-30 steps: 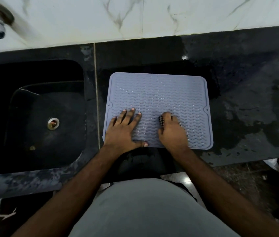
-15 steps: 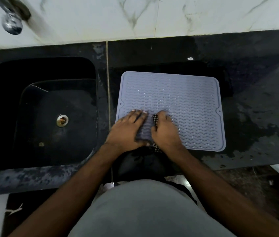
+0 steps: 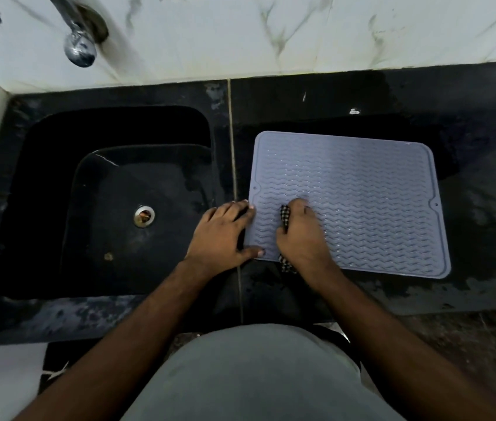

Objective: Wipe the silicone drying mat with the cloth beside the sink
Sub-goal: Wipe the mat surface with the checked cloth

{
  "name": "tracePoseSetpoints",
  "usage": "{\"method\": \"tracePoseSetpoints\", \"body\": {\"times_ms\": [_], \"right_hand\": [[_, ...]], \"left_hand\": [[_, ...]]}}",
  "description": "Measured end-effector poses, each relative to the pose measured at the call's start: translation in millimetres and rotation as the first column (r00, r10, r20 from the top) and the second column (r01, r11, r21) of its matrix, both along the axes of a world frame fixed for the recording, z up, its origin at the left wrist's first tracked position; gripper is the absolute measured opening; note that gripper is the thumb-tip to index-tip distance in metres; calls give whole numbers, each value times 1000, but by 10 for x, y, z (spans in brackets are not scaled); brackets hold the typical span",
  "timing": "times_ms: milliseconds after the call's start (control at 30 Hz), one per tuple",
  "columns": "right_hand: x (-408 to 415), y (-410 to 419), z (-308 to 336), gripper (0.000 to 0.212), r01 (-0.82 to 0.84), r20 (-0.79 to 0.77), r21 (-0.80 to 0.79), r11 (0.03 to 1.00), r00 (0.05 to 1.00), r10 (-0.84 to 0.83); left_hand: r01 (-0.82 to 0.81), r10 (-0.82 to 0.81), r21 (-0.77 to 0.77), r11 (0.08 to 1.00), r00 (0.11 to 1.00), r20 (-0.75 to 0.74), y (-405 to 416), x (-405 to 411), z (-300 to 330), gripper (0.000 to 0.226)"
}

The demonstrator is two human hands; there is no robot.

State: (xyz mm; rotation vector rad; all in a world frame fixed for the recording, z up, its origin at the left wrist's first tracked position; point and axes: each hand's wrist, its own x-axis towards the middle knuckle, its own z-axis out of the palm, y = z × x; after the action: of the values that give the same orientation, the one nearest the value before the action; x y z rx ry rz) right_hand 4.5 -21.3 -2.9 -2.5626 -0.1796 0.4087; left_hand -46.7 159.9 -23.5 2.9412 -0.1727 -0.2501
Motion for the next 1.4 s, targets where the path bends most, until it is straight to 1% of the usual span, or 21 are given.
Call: {"method": "tracePoseSetpoints", "body": {"times_ms": [100,200,300,367,467,533,600,667,733,800,900,933,1000,1067,1133,1200,1267,1400], "right_hand": [[-72,178,-12,54,-26,21,-24,999,999,27],[-100,245,-13,50,-37,15,-39,999,999,37],[-90,328,0,47,-18,-22,-3,1000,1000,18],[-110,431,13,45,-33,-23,23,999,999,34],[-180,597,14,49,-97,0,-34,995,995,97],[-212,650,17,49,-119,2,-76,990,993,120],[-215,683,27,45,-119,2,-74,990,993,120],[-192,711,20,46,-118,-17,-73,990,993,117],[-153,729,27,46,-129,-49,-39,991,991,127],[-107,749,47,40,-125,-97,56,991,987,130],[-68,762,106,34,-59,-215,241,969,970,113],[-70,751,109,34,-36,-236,296,955,965,110],[-75,690,93,36,13,-232,366,930,969,78],[-71,579,116,33,116,-260,436,892,966,1],[-41,424,155,33,277,-341,505,817,934,-106],[20,260,200,34,388,-375,538,748,905,-199],[104,65,228,34,454,-363,557,696,886,-288],[245,-335,283,35,515,-364,551,657,857,-365]], "left_hand": [[40,-40,-12,999,998,-40,99,-27,-28,111],[68,-70,-33,997,996,-57,180,-68,-76,114],[94,-99,-61,994,993,-71,241,-52,-100,110],[119,-126,-87,989,989,-72,285,-26,-98,107],[152,-160,-133,979,986,-50,399,-44,-120,100],[138,-146,-157,978,989,-39,479,-110,-153,95],[99,-108,-162,982,993,-45,558,-190,-178,93],[63,-70,-170,983,997,-31,613,-249,-185,93],[35,-39,-179,983,999,-19,636,-277,-182,93],[7,-11,-188,982,1000,-20,638,-276,-161,96],[-24,21,-214,977,1000,-17,628,-248,-130,100],[-31,29,-219,975,999,-14,626,-240,-121,101],[-49,48,-231,972,999,-9,619,-228,-103,103],[-64,65,-248,967,998,-3,594,-214,-88,102],[-76,80,-265,961,997,6,524,-182,-60,99],[-83,92,-280,956,996,18,436,-121,-31,97],[-86,97,-290,953,995,23,322,-26,-8,95],[-69,84,-298,952,996,36,52,205,24,91]]}}
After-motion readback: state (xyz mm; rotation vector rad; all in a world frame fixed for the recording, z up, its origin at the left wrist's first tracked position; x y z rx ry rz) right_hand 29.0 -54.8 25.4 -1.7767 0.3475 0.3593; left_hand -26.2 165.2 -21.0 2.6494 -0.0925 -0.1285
